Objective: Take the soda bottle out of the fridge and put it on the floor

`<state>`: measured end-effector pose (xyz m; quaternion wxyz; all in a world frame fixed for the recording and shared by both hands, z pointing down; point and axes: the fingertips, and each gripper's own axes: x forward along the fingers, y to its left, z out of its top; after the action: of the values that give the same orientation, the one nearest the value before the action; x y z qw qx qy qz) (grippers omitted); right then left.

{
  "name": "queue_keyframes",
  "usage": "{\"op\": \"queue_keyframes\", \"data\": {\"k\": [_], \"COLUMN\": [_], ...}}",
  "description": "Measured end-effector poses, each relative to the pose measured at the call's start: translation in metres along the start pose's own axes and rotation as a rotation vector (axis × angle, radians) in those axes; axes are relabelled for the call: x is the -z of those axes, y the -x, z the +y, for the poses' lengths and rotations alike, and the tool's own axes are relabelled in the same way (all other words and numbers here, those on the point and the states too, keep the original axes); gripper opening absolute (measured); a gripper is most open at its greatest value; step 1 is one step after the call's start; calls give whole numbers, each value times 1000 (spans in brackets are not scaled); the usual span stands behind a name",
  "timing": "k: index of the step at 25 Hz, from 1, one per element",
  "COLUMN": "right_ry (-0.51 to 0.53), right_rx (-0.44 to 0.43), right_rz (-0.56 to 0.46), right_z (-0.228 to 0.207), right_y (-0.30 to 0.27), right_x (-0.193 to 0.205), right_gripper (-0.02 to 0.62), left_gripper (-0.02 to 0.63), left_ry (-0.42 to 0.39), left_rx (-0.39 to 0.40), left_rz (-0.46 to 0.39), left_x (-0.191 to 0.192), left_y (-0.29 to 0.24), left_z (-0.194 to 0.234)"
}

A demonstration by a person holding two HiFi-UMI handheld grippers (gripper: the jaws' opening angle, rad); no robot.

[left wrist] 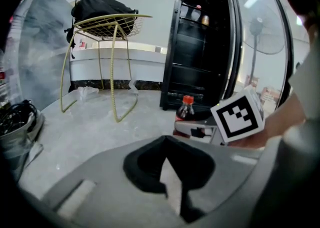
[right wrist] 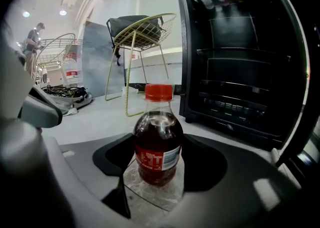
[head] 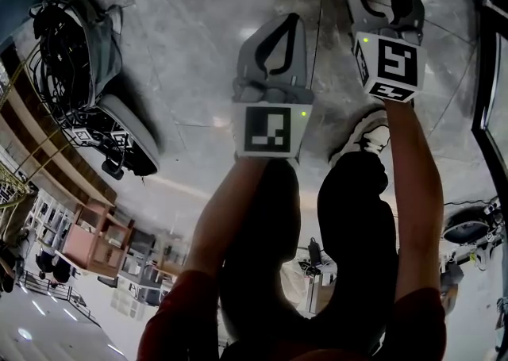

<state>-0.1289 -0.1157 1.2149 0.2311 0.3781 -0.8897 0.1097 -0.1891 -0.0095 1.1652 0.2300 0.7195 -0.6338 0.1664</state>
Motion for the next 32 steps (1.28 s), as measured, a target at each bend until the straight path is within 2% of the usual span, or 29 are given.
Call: {"op": "queue_keyframes", "data": {"k": [3, 7, 9, 13, 19, 26, 32], "right_ry": [35, 22, 24, -27, -50, -92, -142], "right_rx": [16, 29, 20, 18, 16, -16, 31], "right_rz": [1, 12, 44, 87, 191, 225, 202], "right_z": [2, 3, 4, -2, 13, 26, 15], "right_y": [6, 9, 7, 13, 62, 126, 179], "right_x": [5, 10, 13, 16, 24, -20, -78], "right_gripper": [295, 295, 297, 344, 344, 344, 344], "left_gripper": [0, 0, 0, 0, 0, 0, 0], "left_ry": [-1, 5, 3, -22, -8, -12, -37], "left_rx": [3, 8, 9, 8, 1, 8, 32], "left_rz": [4, 6, 13, 42, 125, 172, 184], "left_x": [-1, -3, -3, -7, -15, -58, -115], "left_y": [2, 4, 6, 9, 39, 81, 118], "left_z": [-3, -9, -12, -17, -25, -46, -61]}}
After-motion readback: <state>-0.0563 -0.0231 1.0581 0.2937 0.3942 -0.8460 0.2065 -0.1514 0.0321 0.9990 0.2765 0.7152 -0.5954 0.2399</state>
